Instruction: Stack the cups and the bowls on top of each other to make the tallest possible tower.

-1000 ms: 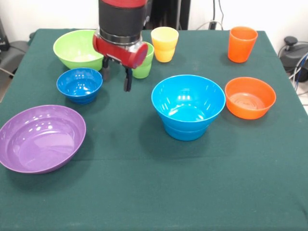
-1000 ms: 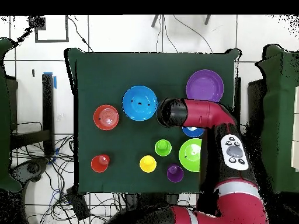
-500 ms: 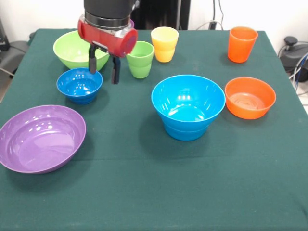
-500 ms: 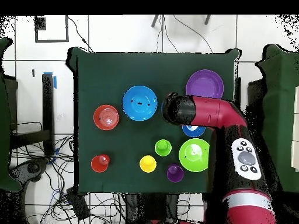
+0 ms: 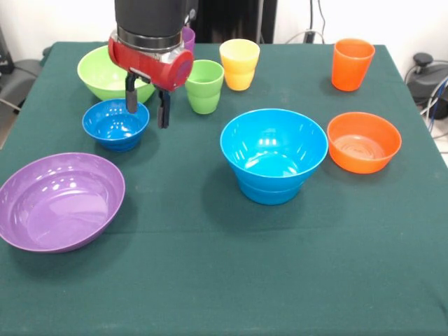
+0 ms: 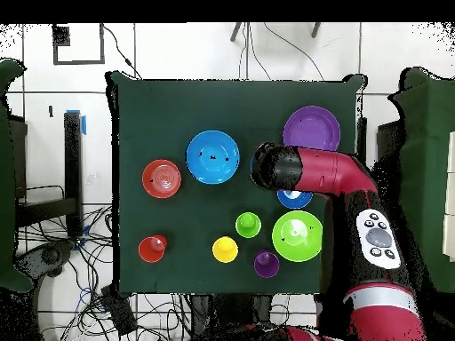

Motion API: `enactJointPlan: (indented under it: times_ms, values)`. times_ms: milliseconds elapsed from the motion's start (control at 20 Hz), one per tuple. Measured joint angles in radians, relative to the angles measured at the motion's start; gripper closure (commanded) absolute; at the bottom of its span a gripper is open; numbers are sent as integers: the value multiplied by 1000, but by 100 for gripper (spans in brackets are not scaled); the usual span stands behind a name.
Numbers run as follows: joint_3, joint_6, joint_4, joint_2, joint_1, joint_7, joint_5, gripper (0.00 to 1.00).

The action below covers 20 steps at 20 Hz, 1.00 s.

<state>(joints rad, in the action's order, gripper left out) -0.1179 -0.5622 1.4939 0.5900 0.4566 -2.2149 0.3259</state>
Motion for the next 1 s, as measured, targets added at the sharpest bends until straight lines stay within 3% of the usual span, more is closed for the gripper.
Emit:
enactJointPlan:
  times_ms: [1000]
  values:
    - [-2,0,-48,-109,0,0,113,0]
